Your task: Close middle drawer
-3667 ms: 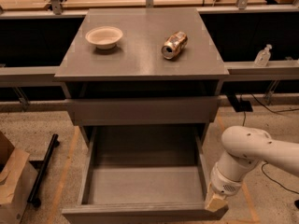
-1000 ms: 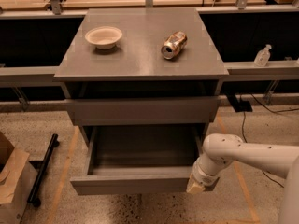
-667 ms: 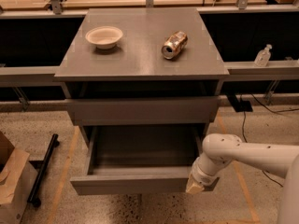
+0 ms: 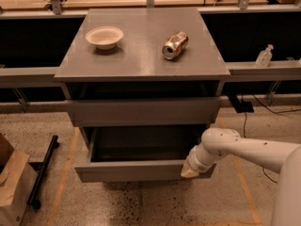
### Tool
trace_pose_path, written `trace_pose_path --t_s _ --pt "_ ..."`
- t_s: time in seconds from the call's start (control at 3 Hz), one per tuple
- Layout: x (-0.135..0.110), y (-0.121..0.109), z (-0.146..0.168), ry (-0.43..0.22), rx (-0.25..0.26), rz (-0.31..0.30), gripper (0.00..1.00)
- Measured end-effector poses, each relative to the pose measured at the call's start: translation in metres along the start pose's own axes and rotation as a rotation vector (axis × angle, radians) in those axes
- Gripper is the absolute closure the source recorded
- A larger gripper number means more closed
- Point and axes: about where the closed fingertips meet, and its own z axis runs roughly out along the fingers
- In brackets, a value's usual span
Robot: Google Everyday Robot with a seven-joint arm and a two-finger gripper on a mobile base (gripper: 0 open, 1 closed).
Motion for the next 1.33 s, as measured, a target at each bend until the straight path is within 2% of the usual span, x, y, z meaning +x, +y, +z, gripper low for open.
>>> trace_pose_path --t_s 0.33,0.67,1.0,1.33 --pt "-0.02 -0.072 -0.011 -0.065 0.13 -0.07 1.0" --pt "-0.023 -0.093 -0.023 -0.072 0.171 -0.077 1.0" --pt "-0.023 -0.092 -0.021 -0.072 0.168 -0.078 1.0" --pt "-0.024 -0.084 -0.016 -0.069 0.12 -0.072 1.0"
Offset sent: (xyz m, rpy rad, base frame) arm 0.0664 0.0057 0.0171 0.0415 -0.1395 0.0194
